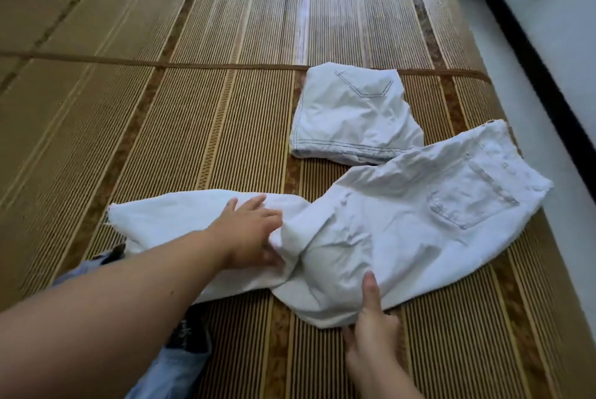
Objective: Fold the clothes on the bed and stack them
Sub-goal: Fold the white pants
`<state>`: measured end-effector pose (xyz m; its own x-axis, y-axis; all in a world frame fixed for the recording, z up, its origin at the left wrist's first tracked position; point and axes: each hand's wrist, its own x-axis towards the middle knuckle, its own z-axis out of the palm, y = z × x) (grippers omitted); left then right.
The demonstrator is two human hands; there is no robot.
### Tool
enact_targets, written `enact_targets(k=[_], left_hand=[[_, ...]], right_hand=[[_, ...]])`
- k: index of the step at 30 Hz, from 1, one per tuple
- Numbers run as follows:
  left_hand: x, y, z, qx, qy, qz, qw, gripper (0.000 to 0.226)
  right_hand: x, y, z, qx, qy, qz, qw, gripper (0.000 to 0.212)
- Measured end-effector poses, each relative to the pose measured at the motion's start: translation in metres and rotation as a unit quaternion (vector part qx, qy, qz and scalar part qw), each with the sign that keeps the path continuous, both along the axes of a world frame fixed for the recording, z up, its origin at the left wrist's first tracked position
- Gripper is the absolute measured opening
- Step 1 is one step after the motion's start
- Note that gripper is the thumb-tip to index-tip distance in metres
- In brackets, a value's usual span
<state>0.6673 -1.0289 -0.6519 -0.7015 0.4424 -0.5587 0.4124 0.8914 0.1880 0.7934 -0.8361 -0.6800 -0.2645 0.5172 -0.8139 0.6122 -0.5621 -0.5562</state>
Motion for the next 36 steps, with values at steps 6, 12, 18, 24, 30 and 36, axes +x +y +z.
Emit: enact_targets(k=[6,12,18,24,30,36], left_hand=[[0.022,0.000,0.007,0.187,-0.112,0.115,0.969,0.029],[0.024,-0.022,0.066,0.323,-0.282,0.222,0.876,0.028],[-0.005,-0.025,0.083,0.311,-0.317,0.363,0.819,0.025],[0.003,-0.079,0.042,0.300,-0.470,0.338,0.758,0.070],[0.076,-0.114,0.020,0.245,-0.345,0.277,0.863,0.062],[0.088,-0.105,0.040,0.251,-0.232,0.350,0.872,0.006]], right_hand=[[-0.004,-0.011,0.023,-0.172,0.184,-0.069,0.965,0.029],[-0.002,0.001,0.089,-0.115,0.288,-0.063,0.949,0.035],[-0.005,-0.007,0.105,0.129,0.207,-0.015,0.970,0.060],[0.036,-0.052,0.065,0.072,0.084,0.021,0.994,0.111],[0.047,-0.127,0.035,-0.064,0.182,0.110,0.975,0.066],[0.023,-0.121,0.061,0.016,0.136,0.086,0.987,0.012]])
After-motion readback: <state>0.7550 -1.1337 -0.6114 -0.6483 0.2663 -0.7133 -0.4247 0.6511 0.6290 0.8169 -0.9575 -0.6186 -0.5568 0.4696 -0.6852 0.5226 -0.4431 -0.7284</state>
